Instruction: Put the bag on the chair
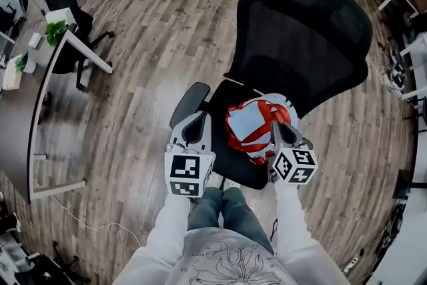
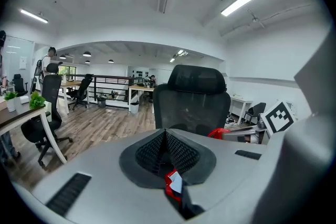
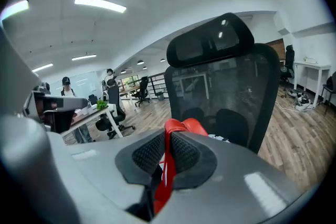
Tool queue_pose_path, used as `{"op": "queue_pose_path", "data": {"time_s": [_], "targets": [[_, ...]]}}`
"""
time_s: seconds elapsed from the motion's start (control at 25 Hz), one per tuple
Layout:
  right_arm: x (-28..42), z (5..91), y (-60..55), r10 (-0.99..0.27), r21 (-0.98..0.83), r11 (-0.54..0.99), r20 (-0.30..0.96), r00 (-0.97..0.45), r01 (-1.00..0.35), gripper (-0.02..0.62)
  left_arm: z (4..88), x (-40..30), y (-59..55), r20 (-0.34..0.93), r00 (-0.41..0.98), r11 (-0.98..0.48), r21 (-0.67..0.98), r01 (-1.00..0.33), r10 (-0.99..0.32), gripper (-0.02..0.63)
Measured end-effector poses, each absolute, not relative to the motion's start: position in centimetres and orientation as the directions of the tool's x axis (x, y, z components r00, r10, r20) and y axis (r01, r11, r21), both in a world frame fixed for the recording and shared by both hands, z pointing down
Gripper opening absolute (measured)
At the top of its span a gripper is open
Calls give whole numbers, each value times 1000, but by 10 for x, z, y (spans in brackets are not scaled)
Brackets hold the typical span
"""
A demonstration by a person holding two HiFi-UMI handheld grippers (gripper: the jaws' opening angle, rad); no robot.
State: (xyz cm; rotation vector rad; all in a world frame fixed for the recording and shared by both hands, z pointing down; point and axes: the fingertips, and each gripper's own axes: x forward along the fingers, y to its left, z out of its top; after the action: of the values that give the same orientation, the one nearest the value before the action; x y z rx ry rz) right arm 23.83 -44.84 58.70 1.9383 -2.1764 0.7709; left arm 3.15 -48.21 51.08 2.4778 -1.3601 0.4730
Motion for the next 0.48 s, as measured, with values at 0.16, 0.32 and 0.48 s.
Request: {"op": "queue_pose_path", "data": {"time_s": [0.16, 0.32, 0.48], "targets": [[240, 621, -464, -863, -283, 48, 471, -182, -958, 35, 521, 34, -483, 426, 493, -511, 80, -856, -759, 6], [241, 655, -474, -823, -259, 62, 533, -196, -964, 35, 530, 31, -486, 444, 481, -501, 81, -862, -756, 6], [245, 672, -479, -808, -234, 88, 551, -206, -968, 36, 537, 25, -487, 457, 469, -493, 75, -867, -756, 6]]}}
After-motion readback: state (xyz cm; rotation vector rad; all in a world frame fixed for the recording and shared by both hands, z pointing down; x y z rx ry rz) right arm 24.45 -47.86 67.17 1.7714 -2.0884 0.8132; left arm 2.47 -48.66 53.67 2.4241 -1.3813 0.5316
